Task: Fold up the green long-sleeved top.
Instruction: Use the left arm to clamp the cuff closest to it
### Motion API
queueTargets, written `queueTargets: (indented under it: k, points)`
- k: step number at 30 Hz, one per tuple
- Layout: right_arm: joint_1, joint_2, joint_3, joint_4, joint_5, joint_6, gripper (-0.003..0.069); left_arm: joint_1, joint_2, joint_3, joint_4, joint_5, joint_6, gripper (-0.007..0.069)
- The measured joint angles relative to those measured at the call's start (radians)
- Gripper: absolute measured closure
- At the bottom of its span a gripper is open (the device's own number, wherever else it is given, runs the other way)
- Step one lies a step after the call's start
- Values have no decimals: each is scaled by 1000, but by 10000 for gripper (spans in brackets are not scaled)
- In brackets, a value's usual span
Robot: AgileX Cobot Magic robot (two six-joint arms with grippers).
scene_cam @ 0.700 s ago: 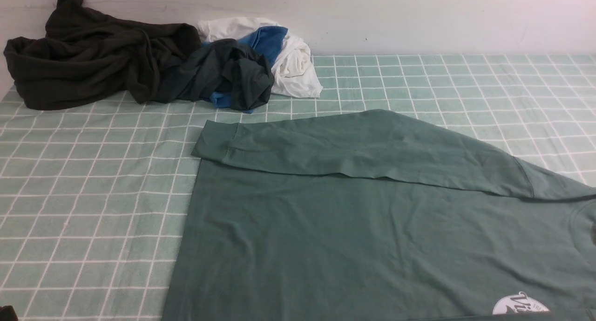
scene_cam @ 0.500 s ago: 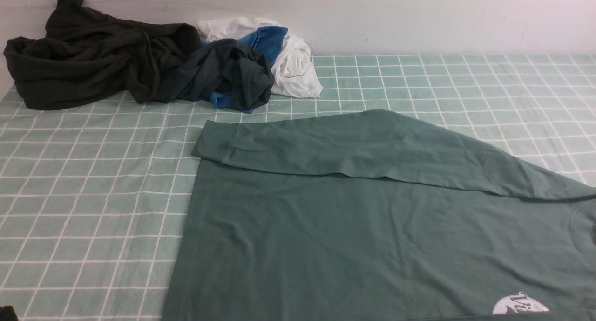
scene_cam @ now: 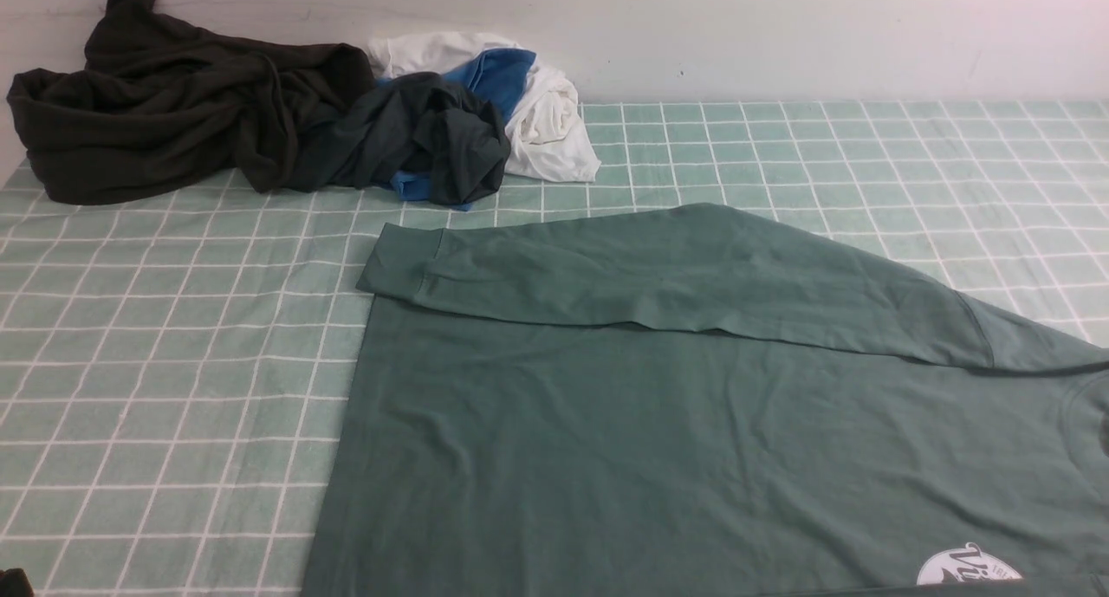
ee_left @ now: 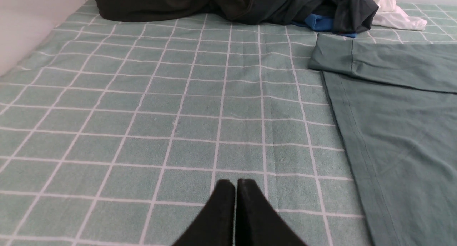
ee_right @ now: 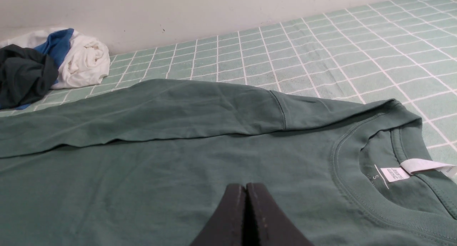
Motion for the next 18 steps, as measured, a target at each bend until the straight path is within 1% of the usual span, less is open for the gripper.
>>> queueTargets:
  k: [18]
  points:
    - [0, 0, 0, -3, 0, -8, 672, 0, 0, 0, 0, 0, 0, 628]
